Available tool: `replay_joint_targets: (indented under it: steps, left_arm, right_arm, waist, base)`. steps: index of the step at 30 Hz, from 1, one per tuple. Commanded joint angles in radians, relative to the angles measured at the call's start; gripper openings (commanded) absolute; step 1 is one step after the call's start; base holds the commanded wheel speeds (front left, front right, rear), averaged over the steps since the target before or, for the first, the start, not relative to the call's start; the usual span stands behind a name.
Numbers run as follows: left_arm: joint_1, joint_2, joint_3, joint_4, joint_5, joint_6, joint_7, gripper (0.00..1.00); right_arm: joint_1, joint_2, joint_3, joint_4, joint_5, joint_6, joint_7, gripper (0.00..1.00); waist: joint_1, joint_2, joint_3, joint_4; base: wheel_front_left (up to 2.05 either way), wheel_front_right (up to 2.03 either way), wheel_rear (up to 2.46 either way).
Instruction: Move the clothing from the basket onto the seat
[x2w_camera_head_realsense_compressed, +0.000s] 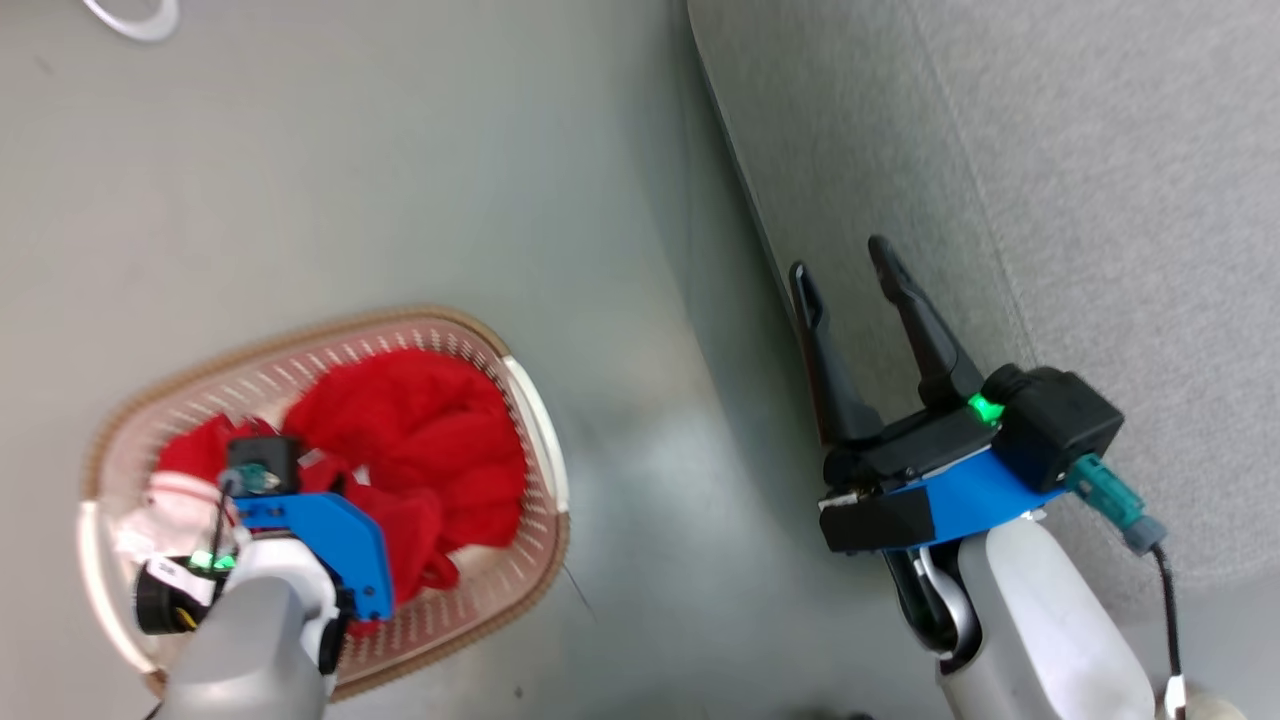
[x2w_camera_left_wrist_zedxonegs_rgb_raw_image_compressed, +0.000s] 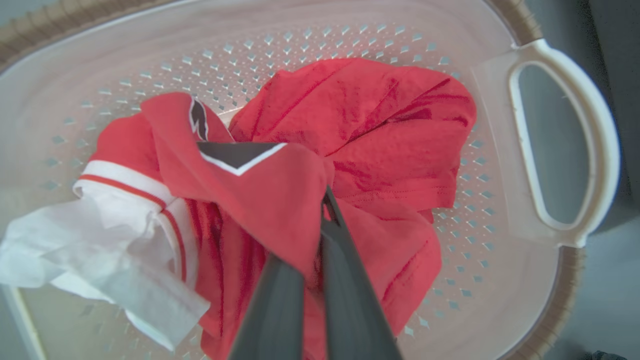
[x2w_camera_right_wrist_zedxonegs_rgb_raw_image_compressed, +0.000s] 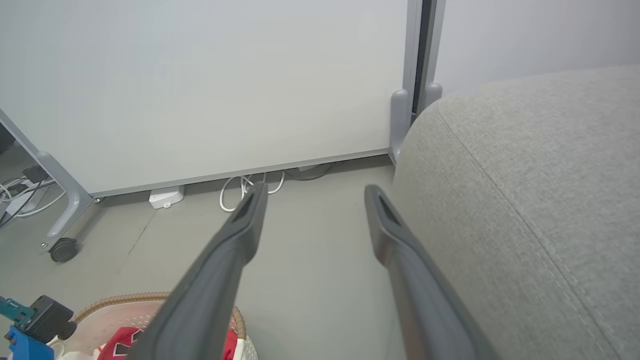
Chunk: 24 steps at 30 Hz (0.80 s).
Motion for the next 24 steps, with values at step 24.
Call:
replay_joint_targets:
  steps: [24]
  left_arm:
    - [0.071,-0.06,-0.391,-0.419,-0.221,-0.084,0.07,0.0]
  right_arm:
    - [0.253,-0.002,-0.053,0.032,-0.068,-0.001,0.112,1.0]
  waist:
    - [0.0001,0.0,-0.599,0.237]
  base:
    - [0.0,0.0,0.0]
